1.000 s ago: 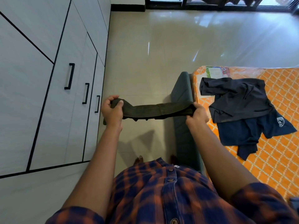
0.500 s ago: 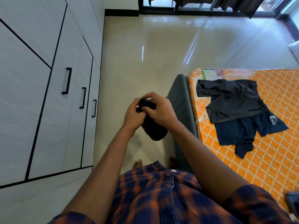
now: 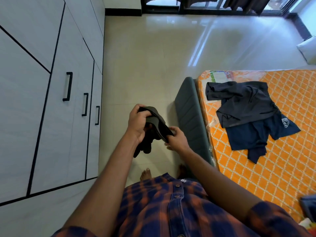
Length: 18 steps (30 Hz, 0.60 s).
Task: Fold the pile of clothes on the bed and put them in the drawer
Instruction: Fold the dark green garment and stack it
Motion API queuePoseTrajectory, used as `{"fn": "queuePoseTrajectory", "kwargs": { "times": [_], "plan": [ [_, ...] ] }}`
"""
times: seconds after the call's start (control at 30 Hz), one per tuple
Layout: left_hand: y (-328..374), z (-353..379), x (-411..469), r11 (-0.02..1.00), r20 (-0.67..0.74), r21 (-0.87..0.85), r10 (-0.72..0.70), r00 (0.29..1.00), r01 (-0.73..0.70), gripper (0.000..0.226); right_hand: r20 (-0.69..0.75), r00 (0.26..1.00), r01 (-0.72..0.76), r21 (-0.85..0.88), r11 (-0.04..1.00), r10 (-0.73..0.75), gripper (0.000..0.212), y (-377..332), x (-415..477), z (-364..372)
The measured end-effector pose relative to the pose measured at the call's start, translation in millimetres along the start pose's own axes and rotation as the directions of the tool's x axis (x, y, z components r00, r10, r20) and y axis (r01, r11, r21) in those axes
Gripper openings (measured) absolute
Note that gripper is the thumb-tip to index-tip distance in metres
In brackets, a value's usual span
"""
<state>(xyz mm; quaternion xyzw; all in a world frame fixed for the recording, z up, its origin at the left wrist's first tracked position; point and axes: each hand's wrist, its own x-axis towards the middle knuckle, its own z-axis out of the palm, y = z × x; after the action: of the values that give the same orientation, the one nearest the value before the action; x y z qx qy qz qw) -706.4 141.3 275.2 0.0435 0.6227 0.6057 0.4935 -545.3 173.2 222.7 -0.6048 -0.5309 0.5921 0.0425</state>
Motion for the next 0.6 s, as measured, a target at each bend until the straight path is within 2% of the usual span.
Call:
{"fn": "queuePoseTrajectory", "kwargs": {
  "times": [0.07,0.13,0.17,0.23,0.3,0.33,0.4,0.47,0.6],
  "plan": [
    [-1.0,-1.1,0.4,0.996,-0.059,0.086,0.018,0.998,-0.012,0.027,-0.014,0.993,-0.117,0.155,0.981,0.121,0.023,-10.2,4.6,-1.0],
    [-3.0,-12.2,5.7,0.996,-0.207,0.089,0.000,0.978,0.019,0.024,-0.114,0.987,-0.098,0.129,0.987,0.113,0.024,-25.8,11.9,-13.2],
    [-5.9,-20.1,8.1,0.996,-0.266,0.045,-0.064,0.962,0.078,0.022,-0.167,0.984,-0.054,0.043,0.998,0.060,0.024,-35.5,14.1,-21.9],
    [-12.8,-31.2,7.9,0.977,-0.285,0.006,-0.203,0.937,0.214,0.019,-0.211,0.974,0.041,-0.217,0.975,-0.088,0.025,-55.3,11.1,-38.1],
    [-21.4,-34.9,6.8,0.953,-0.251,0.064,-0.272,0.929,0.296,0.019,-0.145,0.973,0.111,-0.387,0.915,-0.179,0.026,-71.1,2.2,-43.8],
    [-22.8,-34.0,5.2,0.946,-0.248,0.098,-0.279,0.928,0.310,0.018,-0.096,0.978,0.131,-0.412,0.902,-0.186,0.027,-75.9,-2.1,-43.1],
    [-25.0,-33.6,7.6,0.934,-0.288,0.232,-0.200,0.937,0.270,0.017,-0.025,0.990,0.119,-0.409,0.905,-0.142,0.030,-79.6,-5.5,-41.3],
    [-25.5,-34.5,11.9,0.874,-0.295,0.455,-0.033,0.955,0.171,0.021,0.002,0.998,0.060,-0.387,0.920,-0.064,0.034,-78.5,-3.3,-44.8],
    [-21.8,-26.2,8.0,0.689,-0.048,0.717,0.198,0.979,-0.104,0.037,-0.048,0.999,-0.030,-0.249,0.968,0.019,0.037,-75.5,-4.0,-63.5]
  ]
}}
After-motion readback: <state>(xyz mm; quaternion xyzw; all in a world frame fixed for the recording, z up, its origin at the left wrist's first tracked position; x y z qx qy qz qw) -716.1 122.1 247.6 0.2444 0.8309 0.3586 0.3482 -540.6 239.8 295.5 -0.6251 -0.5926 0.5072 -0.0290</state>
